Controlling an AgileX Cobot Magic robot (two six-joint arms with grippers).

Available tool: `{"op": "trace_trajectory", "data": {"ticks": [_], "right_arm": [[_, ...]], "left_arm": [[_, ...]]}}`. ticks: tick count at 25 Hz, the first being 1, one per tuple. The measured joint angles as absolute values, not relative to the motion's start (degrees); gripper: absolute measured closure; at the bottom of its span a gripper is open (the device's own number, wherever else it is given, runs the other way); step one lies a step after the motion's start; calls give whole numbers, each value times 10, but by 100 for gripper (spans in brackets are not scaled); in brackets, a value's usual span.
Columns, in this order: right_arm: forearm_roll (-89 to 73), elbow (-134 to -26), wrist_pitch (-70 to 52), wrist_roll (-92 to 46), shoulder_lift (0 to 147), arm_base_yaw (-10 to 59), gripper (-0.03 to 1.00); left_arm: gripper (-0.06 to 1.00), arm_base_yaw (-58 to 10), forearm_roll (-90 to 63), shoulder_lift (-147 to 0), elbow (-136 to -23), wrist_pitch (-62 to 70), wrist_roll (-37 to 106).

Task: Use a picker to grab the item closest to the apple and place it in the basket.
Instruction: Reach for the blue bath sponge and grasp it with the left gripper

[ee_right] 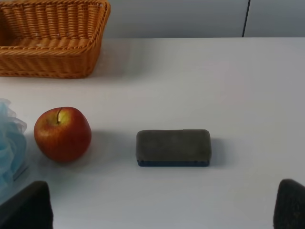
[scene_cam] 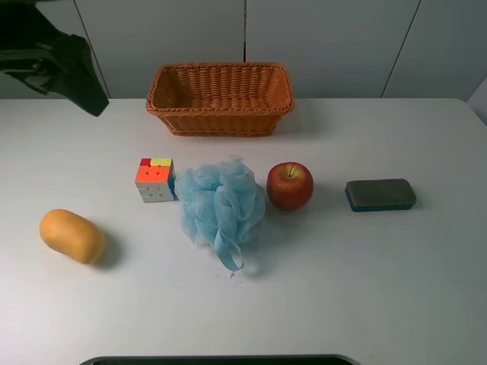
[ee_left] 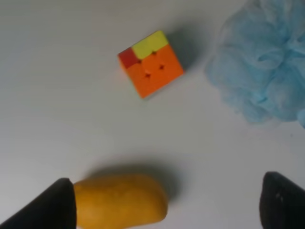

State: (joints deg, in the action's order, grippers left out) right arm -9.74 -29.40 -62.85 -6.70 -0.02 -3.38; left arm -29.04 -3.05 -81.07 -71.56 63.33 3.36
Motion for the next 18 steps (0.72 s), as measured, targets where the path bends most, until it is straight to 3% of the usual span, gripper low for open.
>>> {"op": "trace_trajectory", "data": {"ticks": [8,18], "right_arm": [[-97,-294,-628,-67,0,-34,27],[-97,-294,-628,-67,0,-34,27]], "left_arm": [[21,-384,-44,-985,-814,623,33],[21,-453,-68,-1108,-824,571,34]]}}
